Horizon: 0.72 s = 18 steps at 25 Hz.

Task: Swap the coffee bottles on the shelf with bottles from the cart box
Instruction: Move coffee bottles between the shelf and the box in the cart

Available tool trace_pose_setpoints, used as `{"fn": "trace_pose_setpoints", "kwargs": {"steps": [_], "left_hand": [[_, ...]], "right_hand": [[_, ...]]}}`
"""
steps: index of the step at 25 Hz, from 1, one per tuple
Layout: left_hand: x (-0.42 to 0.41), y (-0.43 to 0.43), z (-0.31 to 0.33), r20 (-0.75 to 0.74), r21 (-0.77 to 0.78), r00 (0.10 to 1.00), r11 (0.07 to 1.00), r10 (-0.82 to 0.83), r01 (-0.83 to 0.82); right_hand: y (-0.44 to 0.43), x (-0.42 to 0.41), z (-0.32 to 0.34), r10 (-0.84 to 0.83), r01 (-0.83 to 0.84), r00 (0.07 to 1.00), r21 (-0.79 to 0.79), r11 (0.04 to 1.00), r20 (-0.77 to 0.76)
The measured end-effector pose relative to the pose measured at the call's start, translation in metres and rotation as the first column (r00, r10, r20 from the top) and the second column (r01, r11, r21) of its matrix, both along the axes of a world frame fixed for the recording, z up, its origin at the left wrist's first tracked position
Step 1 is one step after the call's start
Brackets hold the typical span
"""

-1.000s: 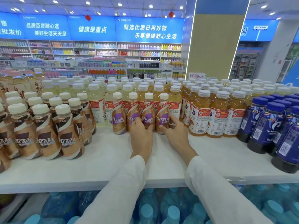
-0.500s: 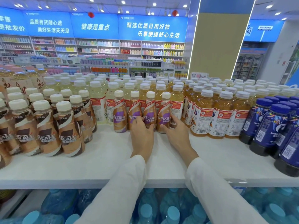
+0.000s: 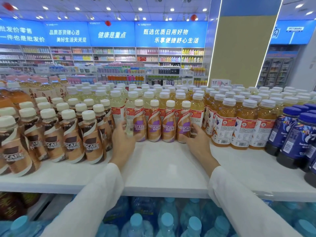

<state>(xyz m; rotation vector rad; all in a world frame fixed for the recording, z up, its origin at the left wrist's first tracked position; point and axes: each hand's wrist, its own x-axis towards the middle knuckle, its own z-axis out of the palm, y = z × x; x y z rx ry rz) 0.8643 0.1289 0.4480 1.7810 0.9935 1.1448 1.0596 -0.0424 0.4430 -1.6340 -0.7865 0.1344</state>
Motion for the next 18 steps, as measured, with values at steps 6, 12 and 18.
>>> {"fn": "trace_pose_setpoints", "kwargs": {"steps": [6,12,18], "left_hand": [[0.0,0.006,-0.002,0.018,0.005,0.985,0.985,-0.172,0.171],[0.003,0.011,-0.005,0.023,-0.012,0.987,0.987,-0.16,0.16],[0.007,0.016,-0.006,0.003,-0.014,0.992,0.991,-0.13,0.13]], "right_hand": [[0.002,0.0,0.0,-0.017,0.017,1.0,0.013,1.0,-0.001],[0.003,-0.001,-0.001,-0.034,0.034,0.999,-0.005,0.999,0.026],[0.003,-0.004,0.001,-0.045,0.045,0.997,-0.003,0.999,0.055]]}}
